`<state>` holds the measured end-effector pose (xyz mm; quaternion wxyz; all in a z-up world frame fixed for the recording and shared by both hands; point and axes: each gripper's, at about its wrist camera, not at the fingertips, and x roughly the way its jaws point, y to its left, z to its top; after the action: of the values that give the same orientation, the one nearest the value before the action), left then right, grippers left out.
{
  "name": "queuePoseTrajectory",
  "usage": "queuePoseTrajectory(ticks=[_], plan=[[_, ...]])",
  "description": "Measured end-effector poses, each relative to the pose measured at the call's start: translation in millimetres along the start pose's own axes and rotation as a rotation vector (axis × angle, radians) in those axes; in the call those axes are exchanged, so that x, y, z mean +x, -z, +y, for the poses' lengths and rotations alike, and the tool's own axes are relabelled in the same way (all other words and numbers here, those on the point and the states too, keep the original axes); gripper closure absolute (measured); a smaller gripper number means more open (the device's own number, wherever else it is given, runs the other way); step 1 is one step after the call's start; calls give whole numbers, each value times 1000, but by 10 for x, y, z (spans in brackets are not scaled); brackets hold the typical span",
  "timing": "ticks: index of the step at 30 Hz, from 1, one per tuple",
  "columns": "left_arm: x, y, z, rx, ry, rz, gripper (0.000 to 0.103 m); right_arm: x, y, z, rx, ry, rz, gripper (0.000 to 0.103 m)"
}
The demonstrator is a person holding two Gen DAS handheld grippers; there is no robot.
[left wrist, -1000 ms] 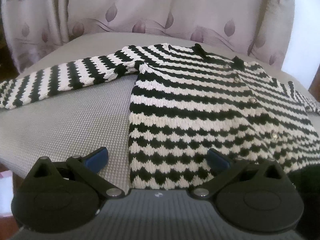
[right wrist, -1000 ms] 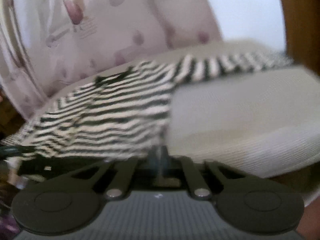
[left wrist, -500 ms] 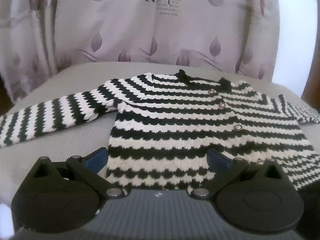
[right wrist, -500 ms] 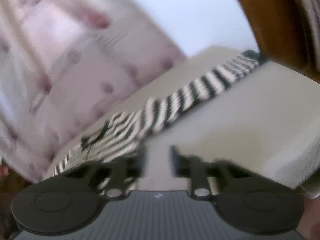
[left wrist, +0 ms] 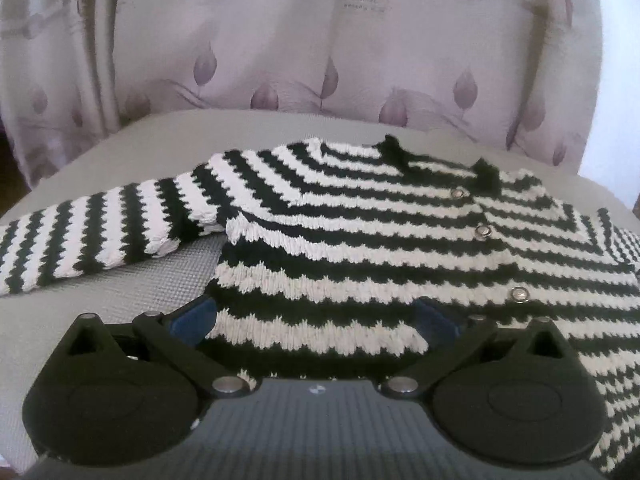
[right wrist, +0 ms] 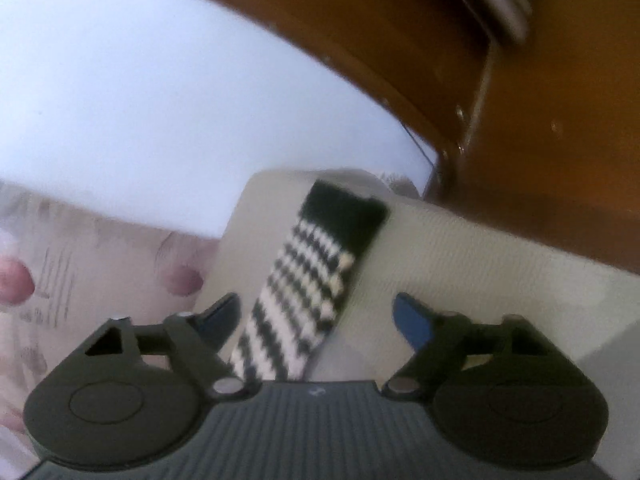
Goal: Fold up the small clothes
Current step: 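Lift the sleeve and fold it across the cardigan front toward the left gripper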
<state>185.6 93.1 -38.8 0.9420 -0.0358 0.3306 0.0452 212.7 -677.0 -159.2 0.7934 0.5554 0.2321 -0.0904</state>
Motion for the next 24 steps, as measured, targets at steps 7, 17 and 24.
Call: queuePoseTrajectory(ticks=[7, 17, 24], plan=[[150, -97, 139, -133, 36, 85, 0, 364, -128, 110, -75, 3, -43, 27], [291, -151, 68, -94, 3, 58, 0, 528, -139, 143, -91, 81, -68, 96], [349, -138, 128, -56, 9, -8, 0, 90, -49, 798, -128, -92, -113, 96]])
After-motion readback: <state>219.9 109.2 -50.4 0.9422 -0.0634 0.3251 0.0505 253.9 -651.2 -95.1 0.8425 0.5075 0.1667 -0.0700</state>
